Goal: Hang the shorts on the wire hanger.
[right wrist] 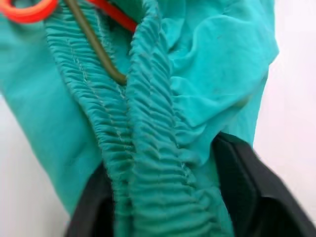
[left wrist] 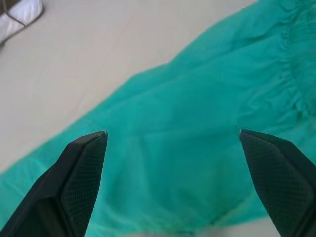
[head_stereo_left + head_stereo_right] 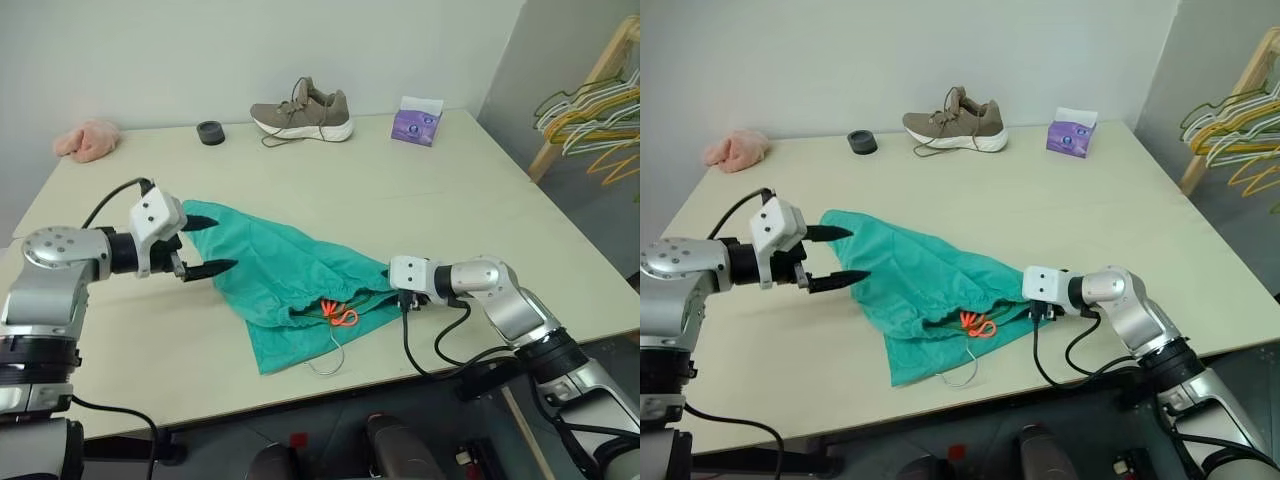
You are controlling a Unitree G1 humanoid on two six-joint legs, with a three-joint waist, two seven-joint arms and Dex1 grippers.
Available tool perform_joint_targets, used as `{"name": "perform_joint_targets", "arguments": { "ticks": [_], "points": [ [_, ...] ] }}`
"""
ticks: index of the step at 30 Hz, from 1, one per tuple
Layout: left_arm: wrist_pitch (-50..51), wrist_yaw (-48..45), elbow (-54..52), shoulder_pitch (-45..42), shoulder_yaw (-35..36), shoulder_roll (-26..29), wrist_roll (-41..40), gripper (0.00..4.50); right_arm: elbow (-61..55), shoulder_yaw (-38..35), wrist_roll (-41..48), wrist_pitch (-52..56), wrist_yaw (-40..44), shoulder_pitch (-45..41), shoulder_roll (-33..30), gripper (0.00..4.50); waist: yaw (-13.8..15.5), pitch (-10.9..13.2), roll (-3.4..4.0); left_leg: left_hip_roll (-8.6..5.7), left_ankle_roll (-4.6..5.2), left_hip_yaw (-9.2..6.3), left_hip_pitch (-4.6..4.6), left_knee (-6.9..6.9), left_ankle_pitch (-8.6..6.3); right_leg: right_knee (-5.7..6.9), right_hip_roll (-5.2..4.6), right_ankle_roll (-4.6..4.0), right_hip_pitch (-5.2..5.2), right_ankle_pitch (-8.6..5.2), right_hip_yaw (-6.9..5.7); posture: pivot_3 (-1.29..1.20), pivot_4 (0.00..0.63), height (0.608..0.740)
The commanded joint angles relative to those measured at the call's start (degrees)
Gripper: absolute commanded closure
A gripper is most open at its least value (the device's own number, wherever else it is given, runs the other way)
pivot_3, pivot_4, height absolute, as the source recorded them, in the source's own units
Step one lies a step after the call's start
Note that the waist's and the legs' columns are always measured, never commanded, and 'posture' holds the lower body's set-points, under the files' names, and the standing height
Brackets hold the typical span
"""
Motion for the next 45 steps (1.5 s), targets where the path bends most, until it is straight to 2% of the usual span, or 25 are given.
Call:
{"name": "perform_joint_targets", "arguments": {
  "ticks": [1, 3, 9, 13, 17, 21, 23, 24, 27, 31, 36, 45],
  "points": [
    [0.02, 0.5, -3.28, -0.31, 1.1, 0.32, -0.95, 0.0, -0.38, -0.84, -2.82, -2.89, -2.69, -0.49, -1.0, 0.65, 0.1, -0.1, -0.12, 0.01, 0.0, -0.01, 0.0, 0.0, 0.0, 0.01, 0.0, 0.0, 0.0, 0.0, -0.01, -0.16, 0.064, 0.74],
    [0.22, 0.43, -3.88, 0.03, 0.91, 0.23, -0.99, 0.0, 0.53, -0.69, -4.99, -3.87, -4.4, -0.72, -1.87, 0.07, 0.1, -0.17, -0.11, 0.0, 0.0, 0.01, 0.0, 0.0, 0.0, 0.0, 0.0, 0.0, 0.0, 0.0, 0.01, -0.16, 0.064, 0.74],
    [0.2, 0.41, -4.29, -0.33, -0.03, -0.48, -0.63, 0.0, 0.68, -1.04, -5.78, -4.54, -6.14, -0.13, -1.41, 0.07, 0.06, -0.29, -0.12, 0.0, 0.0, 0.01, 0.01, 0.0, 0.0, 0.0, 0.01, 0.0, 0.01, 0.0, 0.02, -0.17, 0.065, 0.74],
    [-0.07, 0.0, -4.23, -0.71, -0.8, -0.76, -0.57, 0.0, 1.65, 0.06, -6.32, -4.44, -6.26, -1.09, 0.19, 0.95, -0.04, -0.31, -0.13, 0.01, 0.0, 0.01, 0.01, 0.0, 0.0, 0.0, 0.01, 0.0, 0.0, 0.0, 0.03, -0.18, 0.064, 0.74],
    [-0.47, -0.02, -4.05, -0.99, -0.81, -0.84, -0.6, 0.0, 2.18, 0.33, -5.62, -1.57, -3.3, -2.43, 1.34, 2.42, -0.28, -0.33, -0.13, 0.03, 0.0, 0.0, 0.01, 0.0, 0.0, 0.01, 0.01, 0.0, 0.0, 0.0, 0.02, -0.18, 0.064, 0.74],
    [-1.13, 0.91, -3.41, -1.45, 0.37, -0.87, -0.82, 0.0, -0.07, -0.82, -0.62, 7.88, 4.02, -3.33, 1.88, 3.77, -0.27, -0.33, -0.13, 0.04, 0.0, 0.0, 0.01, 0.0, 0.0, 0.01, 0.01, 0.0, 0.0, 0.0, 0.02, -0.17, 0.063, 0.74],
    [-1.72, 1.62, -2.69, -2.05, 0.99, -0.83, -0.73, 0.0, -1.3, -1.45, 1.67, 12.04, 6.89, -3.69, 1.54, 4.36, -0.11, -0.36, -0.16, 0.04, 0.0, -0.03, 0.01, 0.0, 0.0, 0.01, 0.01, 0.0, 0.0, 0.0, 0.0, -0.17, 0.063, 0.74],
    [-2.05, 2.05, -2.02, -2.65, 1.36, -0.7, -0.66, 0.0, -2.0, -1.79, 3.13, 15.0, 8.67, -3.98, 1.16, 4.48, 0.01, -0.41, -0.17, 0.04, 0.0, -0.05, 0.0, 0.0, 0.0, 0.01, 0.01, 0.0, 0.01, 0.0, -0.04, -0.17, 0.063, 0.74],
    [-3.38, 3.75, 0.97, -5.32, 2.79, -0.1, -0.37, 0.0, -3.85, -2.88, 7.29, 23.26, 12.78, -4.64, -0.15, 4.48, 0.39, -0.41, -0.17, 0.0, 0.0, -0.06, -0.01, 0.0, 0.0, -0.01, 0.01, 0.0, 0.02, 0.0, -0.08, -0.16, 0.063, 0.74],
    [-3.99, 4.3, 3.31, -7.32, 3.9, 0.45, -0.65, 0.0, -5.57, -3.7, 9.26, 27.44, 12.38, -3.92, -0.93, 4.48, 0.77, -0.42, -0.15, 0.0, 0.0, -0.05, 0.0, 0.01, 0.0, -0.01, 0.0, 0.0, 0.02, 0.0, -0.07, -0.16, 0.065, 0.74],
    [-3.5, 3.73, 2.68, -6.41, 3.95, 0.27, -1.29, 0.0, -9.04, -7.5, 12.99, 33.29, 8.49, -1.8, -0.03, 4.48, 1.14, -0.42, -0.15, 0.03, 0.0, -0.04, 0.0, 0.01, 0.0, 0.01, 0.01, 0.0, 0.01, 0.0, -0.06, -0.17, 0.068, 0.74],
    [-2.58, 4.8, 2.59, -7.02, 3.13, -2.8, -1.87, 0.0, -17.11, -21.75, 24.43, 52.27, -2.34, -0.17, 5.0, 4.48, 1.22, -0.42, -0.16, 0.02, 0.0, -0.03, -0.01, 0.01, 0.0, 0.04, 0.01, 0.0, 0.01, 0.0, -0.05, -0.19, 0.071, 0.74]
  ]
}}
